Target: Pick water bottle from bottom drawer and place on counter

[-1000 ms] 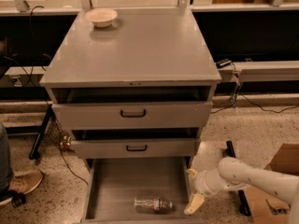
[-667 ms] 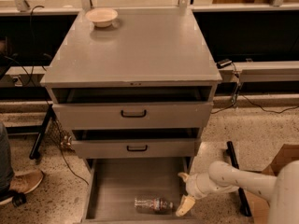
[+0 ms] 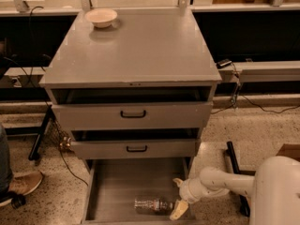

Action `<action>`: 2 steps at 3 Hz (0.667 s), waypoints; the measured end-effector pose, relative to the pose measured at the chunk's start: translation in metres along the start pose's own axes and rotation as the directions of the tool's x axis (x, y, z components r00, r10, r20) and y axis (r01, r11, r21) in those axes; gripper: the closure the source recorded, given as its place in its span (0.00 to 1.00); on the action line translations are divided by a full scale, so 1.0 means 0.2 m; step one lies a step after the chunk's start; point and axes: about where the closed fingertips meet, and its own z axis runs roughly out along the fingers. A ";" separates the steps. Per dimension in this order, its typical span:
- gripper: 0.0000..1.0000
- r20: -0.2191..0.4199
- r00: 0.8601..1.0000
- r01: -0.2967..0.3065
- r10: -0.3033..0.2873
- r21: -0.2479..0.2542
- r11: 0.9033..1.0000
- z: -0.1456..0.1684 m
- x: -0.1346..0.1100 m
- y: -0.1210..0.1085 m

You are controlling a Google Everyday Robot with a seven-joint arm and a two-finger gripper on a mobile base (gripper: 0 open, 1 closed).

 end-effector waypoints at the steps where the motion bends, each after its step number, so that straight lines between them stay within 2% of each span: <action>1: 0.00 0.019 1.000 0.001 -0.001 -0.004 1.000 0.04 0.00 -0.01; 2: 0.00 0.051 0.998 0.044 -0.045 0.014 0.999 0.13 -0.06 -0.06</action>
Offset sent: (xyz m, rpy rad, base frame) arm 0.0379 0.0441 -0.0252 0.0769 -0.1213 0.0503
